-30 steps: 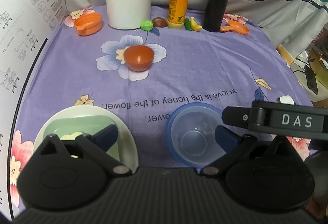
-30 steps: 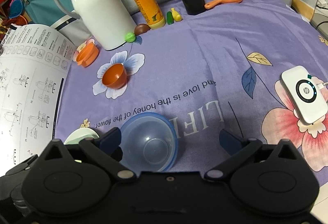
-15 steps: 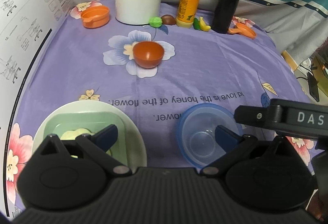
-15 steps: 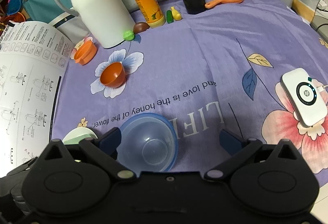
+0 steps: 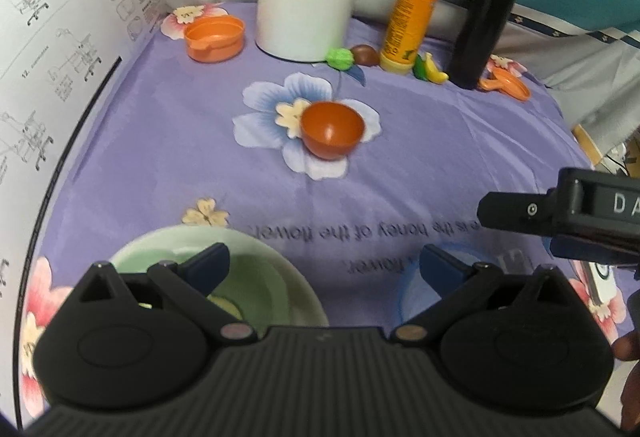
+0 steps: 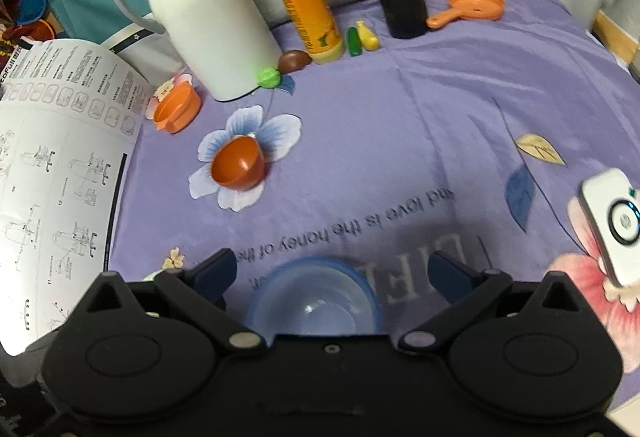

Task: Organize plates and bowls
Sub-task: 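Move both tools over to the orange bowl, then close both tools on the orange bowl rim and lift it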

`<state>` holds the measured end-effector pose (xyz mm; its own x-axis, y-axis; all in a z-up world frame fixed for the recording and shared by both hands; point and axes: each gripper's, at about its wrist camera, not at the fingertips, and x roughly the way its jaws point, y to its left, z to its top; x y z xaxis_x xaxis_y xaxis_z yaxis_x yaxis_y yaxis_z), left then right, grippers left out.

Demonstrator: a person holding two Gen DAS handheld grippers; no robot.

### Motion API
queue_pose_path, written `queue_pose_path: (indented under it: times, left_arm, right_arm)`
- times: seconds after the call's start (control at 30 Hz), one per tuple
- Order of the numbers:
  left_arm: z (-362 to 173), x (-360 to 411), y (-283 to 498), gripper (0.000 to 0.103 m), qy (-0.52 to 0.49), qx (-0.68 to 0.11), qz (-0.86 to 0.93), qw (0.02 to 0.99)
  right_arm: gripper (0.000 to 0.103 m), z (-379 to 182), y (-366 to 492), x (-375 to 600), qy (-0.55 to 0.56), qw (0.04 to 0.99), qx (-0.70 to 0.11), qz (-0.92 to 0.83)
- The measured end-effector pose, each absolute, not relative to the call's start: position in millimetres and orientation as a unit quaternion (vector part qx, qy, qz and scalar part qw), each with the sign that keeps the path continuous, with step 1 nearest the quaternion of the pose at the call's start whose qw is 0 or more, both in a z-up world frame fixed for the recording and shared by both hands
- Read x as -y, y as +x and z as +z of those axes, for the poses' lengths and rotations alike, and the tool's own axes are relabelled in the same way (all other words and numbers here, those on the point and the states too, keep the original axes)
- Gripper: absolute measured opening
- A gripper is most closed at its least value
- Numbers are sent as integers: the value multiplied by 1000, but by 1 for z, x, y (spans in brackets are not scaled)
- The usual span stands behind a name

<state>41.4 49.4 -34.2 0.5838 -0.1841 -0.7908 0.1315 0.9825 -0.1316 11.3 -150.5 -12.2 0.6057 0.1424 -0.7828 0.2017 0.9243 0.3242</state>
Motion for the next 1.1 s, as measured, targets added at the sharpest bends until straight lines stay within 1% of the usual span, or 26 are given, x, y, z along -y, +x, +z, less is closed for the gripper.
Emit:
queue_pose_path:
  times: [0.37, 0.87, 0.9, 0.93, 1.0, 1.03, 1.07, 1.1]
  left_arm:
    - [-39, -80, 100, 103, -41, -445, -52, 893]
    - [-52, -67, 158, 103, -20, -447, -54, 893]
    - [-53, -66, 160, 103, -18, -447, -55, 893]
    - [-54, -64, 163, 103, -17, -447, -56, 892]
    - [-57, -62, 169, 102, -14, -448, -59, 892]
    - [-59, -61, 172, 102, -14, -449, -60, 891]
    - [-60, -60, 173, 100, -14, -450, -62, 891]
    - [-61, -59, 175, 97, -14, -451, -64, 890]
  right_arm:
    - [103, -19, 80, 137, 193, 867, -460, -7]
    - [103, -40, 151, 134, 222, 848, -480, 14]
    - [101, -42, 155, 134, 230, 845, -482, 17]
    - [96, -44, 158, 133, 235, 843, -483, 21]
    - [92, -48, 164, 132, 238, 842, -484, 25]
    - [84, -49, 166, 131, 236, 843, -483, 22]
    - [80, -50, 167, 130, 235, 844, -482, 21]
    - [71, -52, 170, 129, 234, 844, -482, 22]
